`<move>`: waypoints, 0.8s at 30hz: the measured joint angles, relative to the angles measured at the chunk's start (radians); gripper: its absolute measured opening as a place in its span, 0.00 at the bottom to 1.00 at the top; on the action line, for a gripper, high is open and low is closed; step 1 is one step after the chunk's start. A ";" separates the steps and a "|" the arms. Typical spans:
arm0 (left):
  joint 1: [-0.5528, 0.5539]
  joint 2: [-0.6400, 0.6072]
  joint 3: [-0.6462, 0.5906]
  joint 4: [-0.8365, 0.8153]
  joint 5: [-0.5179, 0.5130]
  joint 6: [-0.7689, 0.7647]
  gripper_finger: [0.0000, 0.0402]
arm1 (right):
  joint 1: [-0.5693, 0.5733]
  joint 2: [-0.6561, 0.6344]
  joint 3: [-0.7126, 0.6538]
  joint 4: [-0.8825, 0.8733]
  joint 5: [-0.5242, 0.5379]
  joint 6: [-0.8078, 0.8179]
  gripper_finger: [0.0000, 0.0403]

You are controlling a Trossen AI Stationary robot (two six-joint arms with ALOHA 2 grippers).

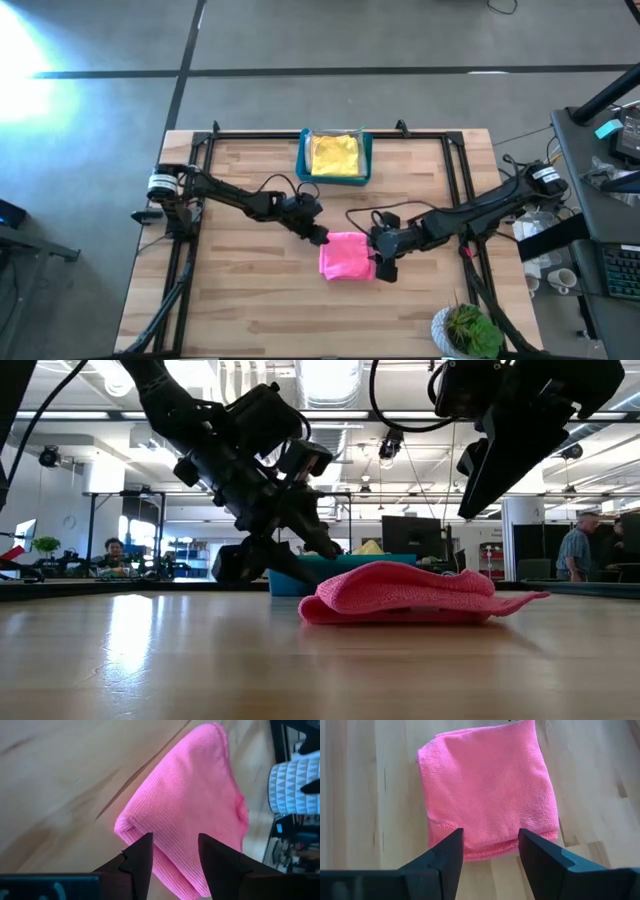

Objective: Fold microfiber towels
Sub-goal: Put the pink microfiber cloth into the blue bin

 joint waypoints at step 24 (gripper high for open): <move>-0.001 0.060 0.007 0.004 -0.028 -0.123 0.35 | 0.000 0.015 -0.002 0.004 0.016 -0.008 0.42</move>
